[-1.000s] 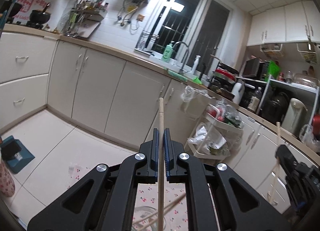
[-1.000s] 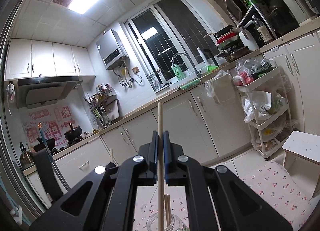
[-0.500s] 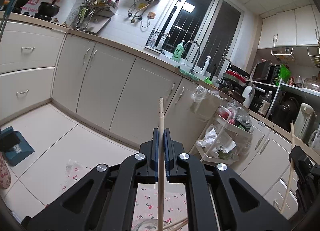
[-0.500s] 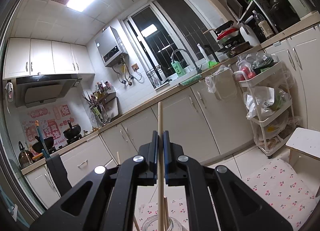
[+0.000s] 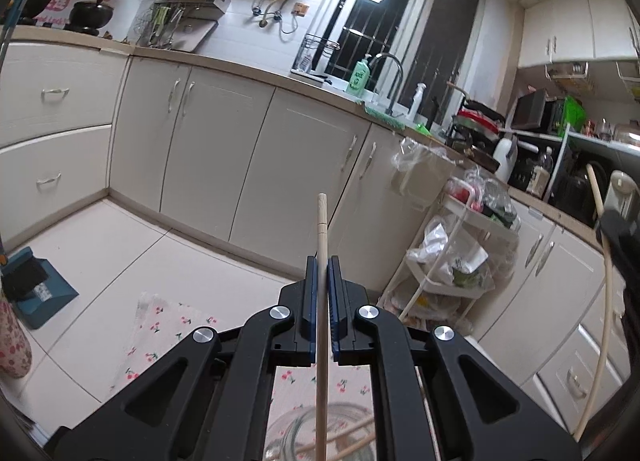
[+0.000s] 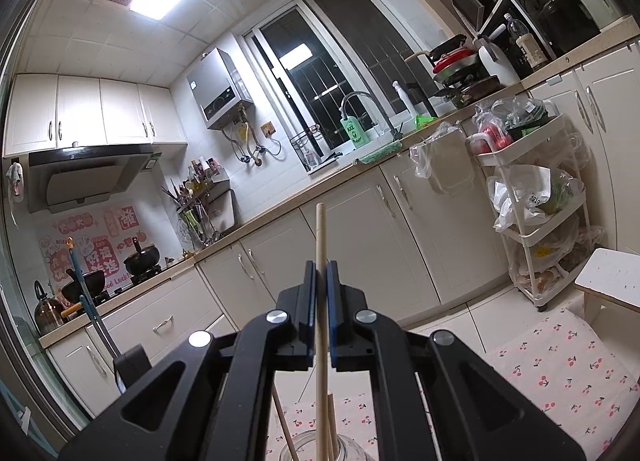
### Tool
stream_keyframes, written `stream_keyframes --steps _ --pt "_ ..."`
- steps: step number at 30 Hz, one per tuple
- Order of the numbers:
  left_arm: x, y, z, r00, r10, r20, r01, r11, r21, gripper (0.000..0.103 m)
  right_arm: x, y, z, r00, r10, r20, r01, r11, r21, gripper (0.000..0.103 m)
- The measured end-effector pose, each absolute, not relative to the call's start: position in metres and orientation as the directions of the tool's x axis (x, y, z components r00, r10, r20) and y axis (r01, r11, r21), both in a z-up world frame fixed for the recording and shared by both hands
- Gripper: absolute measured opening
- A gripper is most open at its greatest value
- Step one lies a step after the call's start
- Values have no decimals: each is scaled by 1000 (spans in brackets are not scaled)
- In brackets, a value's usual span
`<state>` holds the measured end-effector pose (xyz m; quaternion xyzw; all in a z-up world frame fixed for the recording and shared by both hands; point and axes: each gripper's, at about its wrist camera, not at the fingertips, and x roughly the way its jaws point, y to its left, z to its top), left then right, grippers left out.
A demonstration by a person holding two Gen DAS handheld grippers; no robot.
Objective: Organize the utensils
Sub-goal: 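Lower the stick into the glass jar and open the left gripper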
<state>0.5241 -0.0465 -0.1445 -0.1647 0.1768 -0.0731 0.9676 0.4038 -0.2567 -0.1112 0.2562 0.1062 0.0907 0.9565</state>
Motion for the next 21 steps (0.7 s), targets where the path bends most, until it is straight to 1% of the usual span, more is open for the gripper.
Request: stream_keyframes --steps 4,11,14,17,19,20,21 --pt "512 -46 -148 913 -214 -349 107 948 -301 5 404 -256 -112 961 228 -156 -119 852 510 6" --pt "490 -46 -152 875 -250 -415 189 965 -182 5 409 -249 -118 961 219 -168 -109 859 500 6" --pt "477 -45 -151 866 -265 -424 220 963 -152 6 411 -247 -120 961 219 -168 -107 857 503 6" --pt "466 -41 -150 858 -278 -432 238 960 -147 10 413 -238 -124 961 222 -167 -108 853 511 6" --pt "459 -32 -150 856 -280 -435 231 959 -162 19 416 -232 -127 959 227 -170 -111 852 511 6" --pt "458 -27 -149 858 -277 -433 223 960 -172 21 417 -228 -129 958 233 -170 -116 851 512 6" --pt "455 -21 -148 862 -270 -429 208 960 -186 27 419 -224 -131 957 237 -169 -121 852 510 6"
